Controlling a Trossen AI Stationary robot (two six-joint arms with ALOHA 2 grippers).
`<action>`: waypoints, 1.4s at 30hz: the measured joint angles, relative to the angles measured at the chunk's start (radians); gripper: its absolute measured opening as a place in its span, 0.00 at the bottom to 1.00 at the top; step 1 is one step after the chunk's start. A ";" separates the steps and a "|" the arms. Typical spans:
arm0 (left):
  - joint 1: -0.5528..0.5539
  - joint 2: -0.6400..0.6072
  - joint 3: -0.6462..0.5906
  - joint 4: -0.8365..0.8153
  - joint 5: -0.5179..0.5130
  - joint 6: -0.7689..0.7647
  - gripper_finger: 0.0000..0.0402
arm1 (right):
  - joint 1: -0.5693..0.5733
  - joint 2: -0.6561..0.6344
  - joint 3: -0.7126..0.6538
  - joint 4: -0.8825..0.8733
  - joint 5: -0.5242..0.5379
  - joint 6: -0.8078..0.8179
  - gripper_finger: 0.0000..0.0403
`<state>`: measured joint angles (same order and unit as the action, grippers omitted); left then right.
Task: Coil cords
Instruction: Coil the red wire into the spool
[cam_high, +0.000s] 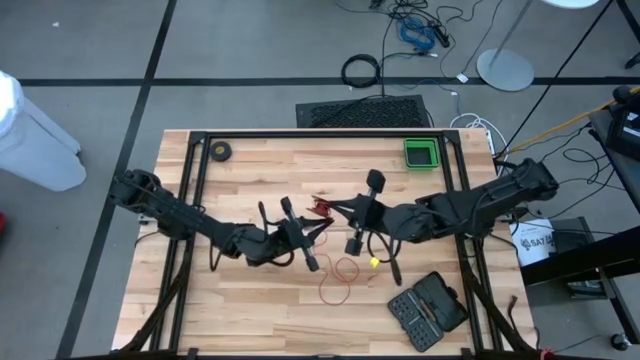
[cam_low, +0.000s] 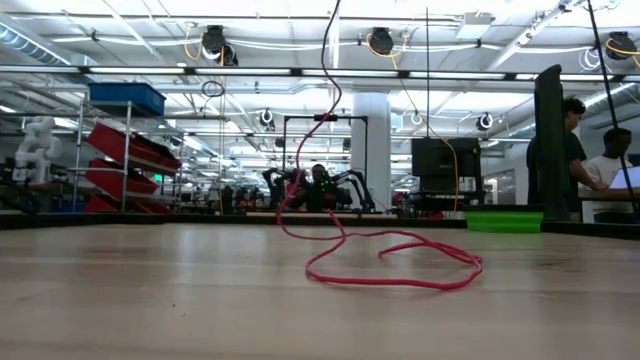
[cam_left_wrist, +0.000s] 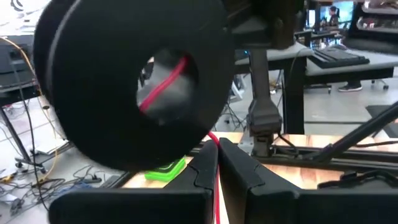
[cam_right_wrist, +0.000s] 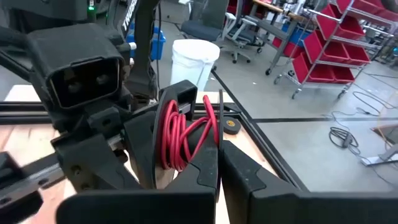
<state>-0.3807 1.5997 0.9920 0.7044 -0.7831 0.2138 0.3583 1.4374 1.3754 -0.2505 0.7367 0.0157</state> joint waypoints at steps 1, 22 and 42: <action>0.002 0.000 0.000 0.001 0.006 0.000 0.04 | -0.006 0.006 0.000 0.008 0.000 -0.002 0.00; -0.018 0.001 0.000 0.028 0.000 0.009 0.04 | -0.082 0.055 0.000 -0.118 -0.042 -0.001 0.00; -0.121 -0.064 0.000 0.033 -0.171 0.160 0.04 | -0.091 0.005 -0.001 -0.272 -0.269 0.092 0.00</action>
<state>-0.5016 1.5359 0.9916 0.7374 -0.9542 0.3741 0.2670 1.4424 1.3743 -0.5228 0.4676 0.1081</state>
